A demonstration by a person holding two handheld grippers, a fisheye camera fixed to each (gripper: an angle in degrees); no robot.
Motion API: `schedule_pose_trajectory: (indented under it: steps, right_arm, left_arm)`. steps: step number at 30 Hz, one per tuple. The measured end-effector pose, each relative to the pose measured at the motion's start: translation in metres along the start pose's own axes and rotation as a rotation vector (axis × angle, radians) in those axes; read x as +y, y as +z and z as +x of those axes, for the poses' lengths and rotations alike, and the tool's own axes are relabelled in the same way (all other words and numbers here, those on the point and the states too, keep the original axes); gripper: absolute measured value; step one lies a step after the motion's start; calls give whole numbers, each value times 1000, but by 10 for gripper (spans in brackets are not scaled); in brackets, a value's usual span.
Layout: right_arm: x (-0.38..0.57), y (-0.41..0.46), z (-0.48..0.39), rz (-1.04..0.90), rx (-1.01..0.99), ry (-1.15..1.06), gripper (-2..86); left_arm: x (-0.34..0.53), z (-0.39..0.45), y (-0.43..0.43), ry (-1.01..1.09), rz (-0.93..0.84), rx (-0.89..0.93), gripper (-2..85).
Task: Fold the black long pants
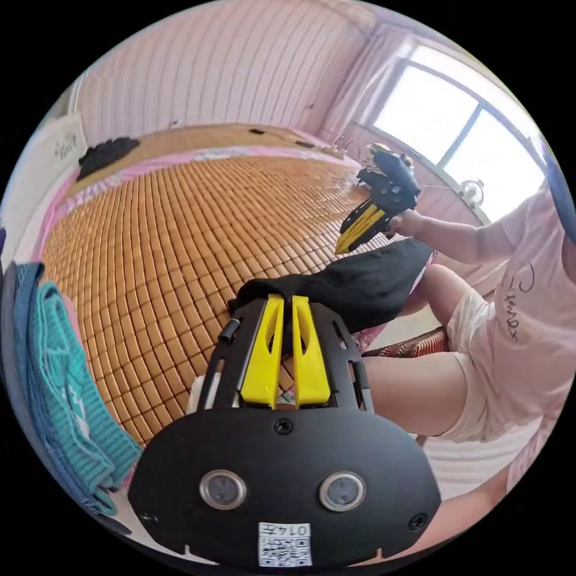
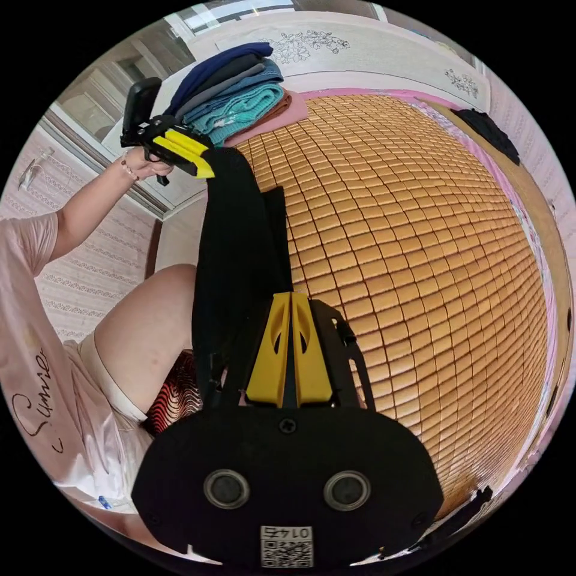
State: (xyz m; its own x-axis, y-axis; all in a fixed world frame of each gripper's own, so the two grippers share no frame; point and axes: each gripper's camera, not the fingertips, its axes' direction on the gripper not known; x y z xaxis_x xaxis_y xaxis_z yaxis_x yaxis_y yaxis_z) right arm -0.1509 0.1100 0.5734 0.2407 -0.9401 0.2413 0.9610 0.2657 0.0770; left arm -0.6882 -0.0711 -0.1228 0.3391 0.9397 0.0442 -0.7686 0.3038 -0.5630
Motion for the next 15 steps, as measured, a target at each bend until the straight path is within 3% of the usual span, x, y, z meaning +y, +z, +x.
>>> schedule_pose_trajectory:
  steps: [2,4,6,12,15]
  right_arm:
    - [25,-2,0,3,1,61,3]
    - [50,2,4,6,-31,164,13]
    - [65,4,4,7,-39,228,30]
    - [95,7,-6,-48,148,322,42]
    - [100,-3,-9,-26,101,305,10]
  left_arm:
    - [-7,-1,9,-25,-42,7,-3]
    - [-7,-22,54,-160,-297,-23,-3]
    - [0,-26,85,-186,-430,-65,-1]
    - [0,-24,81,-263,-357,-38,-1]
    - [-6,-17,79,-261,-372,-51,-2]
